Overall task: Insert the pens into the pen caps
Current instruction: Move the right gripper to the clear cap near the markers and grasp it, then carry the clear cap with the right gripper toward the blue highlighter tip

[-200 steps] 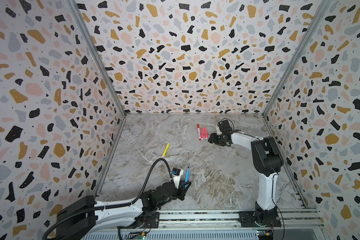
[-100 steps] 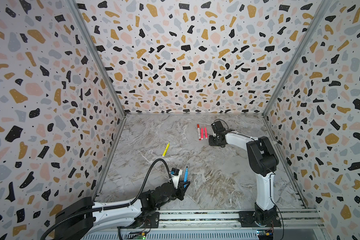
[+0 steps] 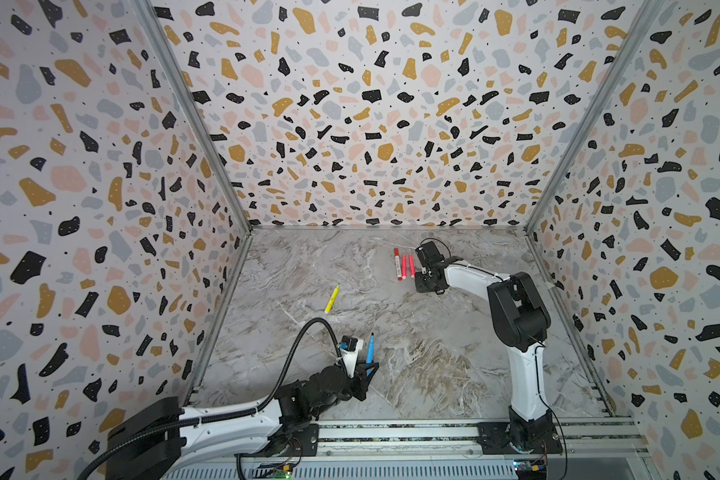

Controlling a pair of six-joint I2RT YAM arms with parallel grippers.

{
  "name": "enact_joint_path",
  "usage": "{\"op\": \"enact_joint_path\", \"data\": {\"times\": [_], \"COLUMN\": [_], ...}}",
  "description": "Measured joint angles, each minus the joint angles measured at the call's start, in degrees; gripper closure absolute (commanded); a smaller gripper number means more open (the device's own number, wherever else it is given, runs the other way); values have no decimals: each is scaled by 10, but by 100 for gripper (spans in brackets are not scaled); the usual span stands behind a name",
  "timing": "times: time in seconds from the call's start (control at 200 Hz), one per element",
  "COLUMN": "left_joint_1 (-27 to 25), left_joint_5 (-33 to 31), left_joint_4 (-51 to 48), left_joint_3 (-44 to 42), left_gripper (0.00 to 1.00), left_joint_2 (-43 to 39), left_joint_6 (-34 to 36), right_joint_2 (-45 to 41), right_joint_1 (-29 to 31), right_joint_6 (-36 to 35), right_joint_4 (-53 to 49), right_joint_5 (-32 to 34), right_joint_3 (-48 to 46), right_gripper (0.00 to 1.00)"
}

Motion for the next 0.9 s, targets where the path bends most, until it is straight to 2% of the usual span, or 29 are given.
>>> {"op": "enact_joint_path", "data": {"times": [0.135, 0.33, 0.436, 0.556, 0.706, 0.901], "left_joint_1": [0, 0, 0, 0, 0, -2], "left_joint_5": [-5, -4, -3, 0, 15, 45], "left_joint_4": [0, 7, 17, 29, 63, 115], "left_joint_3": [0, 0, 2, 12, 31, 49], "left_gripper": [100, 100, 100, 100, 100, 100], "left_joint_2": [-3, -1, 8, 29, 76, 153], "left_joint_6": [0, 1, 4, 8, 14, 16], "right_joint_2": [-70, -229, -311, -396, -459, -502], "right_joint_1": [4, 7, 7, 12, 36, 72], "right_joint_6": [-2, 12, 41, 109, 190, 250], "right_joint_4": [17, 95, 183, 316, 451, 549], "right_joint_5": [-62, -181, -254, -323, -351, -355], "right_joint_3": [-82, -183, -242, -354, -482, -539], "right_gripper": [94, 94, 92, 92, 92, 92]}}
